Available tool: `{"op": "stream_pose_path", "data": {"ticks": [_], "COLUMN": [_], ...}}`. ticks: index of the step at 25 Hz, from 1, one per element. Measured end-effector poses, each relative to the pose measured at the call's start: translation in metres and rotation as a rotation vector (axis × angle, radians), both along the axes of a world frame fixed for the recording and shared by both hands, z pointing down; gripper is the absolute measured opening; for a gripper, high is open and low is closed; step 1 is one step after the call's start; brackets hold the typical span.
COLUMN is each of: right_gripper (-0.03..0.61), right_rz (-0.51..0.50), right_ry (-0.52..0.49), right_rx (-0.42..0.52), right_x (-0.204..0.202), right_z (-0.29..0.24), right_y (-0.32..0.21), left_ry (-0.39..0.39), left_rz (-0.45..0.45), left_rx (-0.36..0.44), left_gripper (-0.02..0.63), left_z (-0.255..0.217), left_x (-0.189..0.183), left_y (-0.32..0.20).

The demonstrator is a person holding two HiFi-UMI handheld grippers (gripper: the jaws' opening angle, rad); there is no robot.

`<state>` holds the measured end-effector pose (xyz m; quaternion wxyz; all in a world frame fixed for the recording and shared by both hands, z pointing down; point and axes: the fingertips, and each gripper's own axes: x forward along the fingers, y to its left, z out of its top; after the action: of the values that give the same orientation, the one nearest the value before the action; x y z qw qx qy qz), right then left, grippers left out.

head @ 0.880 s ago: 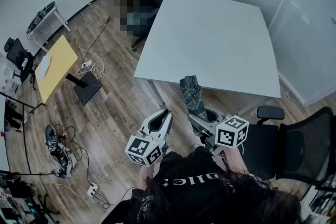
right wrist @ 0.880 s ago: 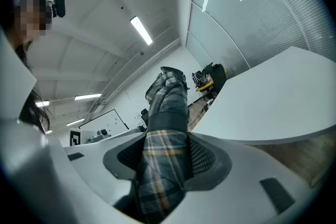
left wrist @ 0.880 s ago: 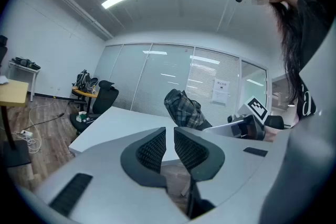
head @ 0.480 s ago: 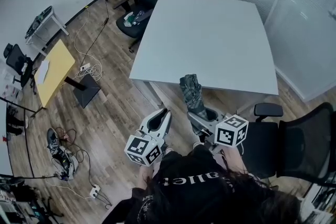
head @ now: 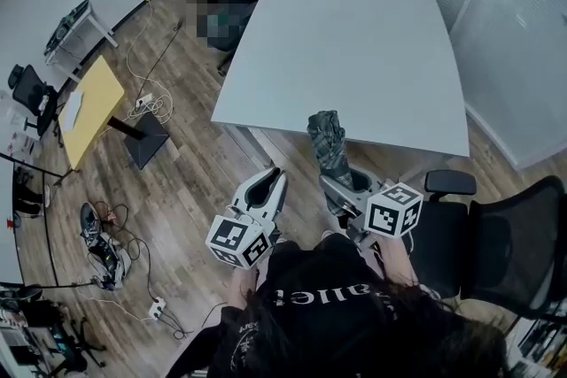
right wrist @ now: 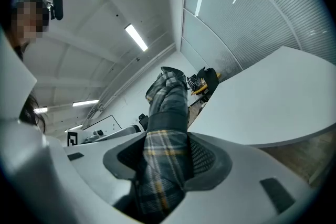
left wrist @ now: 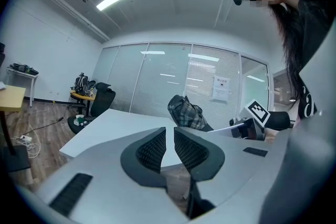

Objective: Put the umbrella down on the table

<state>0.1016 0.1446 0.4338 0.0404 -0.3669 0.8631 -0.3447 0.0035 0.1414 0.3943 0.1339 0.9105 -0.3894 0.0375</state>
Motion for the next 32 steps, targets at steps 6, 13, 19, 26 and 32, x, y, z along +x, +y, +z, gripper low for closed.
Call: {"op": "stream_pose_path", "data": {"ticks": [6,13,19,26,32], "right_gripper": [0.218,0.218,0.218,0.218,0.218], "right_rz": [-0.040,-0.061,-0.048,-0.008,0.032], "right_ry": [0.022,0.028,0.049,0.085,0.083], "right_rx": [0.001,-0.005,-0.020,-0.061,-0.101], "right_x": [0.017,0.016,0.011,-0.005,-0.032], "right_z": [0.008,0.019,0.029,0.041,0.038], "right_y": [-0.004,-0.018,-0.041,-0.086,-0.144], "left_ry": [-0.007,-0.016,-0.027,0.011,0.017], "left_rz": [-0.040,-0.049,-0.034,-0.003,0.039], "left_rx": [-0.001,0.005,-0.007,-0.023,-0.035], "left_gripper": [0.066,0.066,0.066,0.066,0.066], "left_z": [0.005,0.009,0.018,0.029,0.028], "left_x": [0.013,0.012,0.005,-0.013,-0.042], "left_y": [0.002,-0.014,-0.040,-0.100,-0.161]}}
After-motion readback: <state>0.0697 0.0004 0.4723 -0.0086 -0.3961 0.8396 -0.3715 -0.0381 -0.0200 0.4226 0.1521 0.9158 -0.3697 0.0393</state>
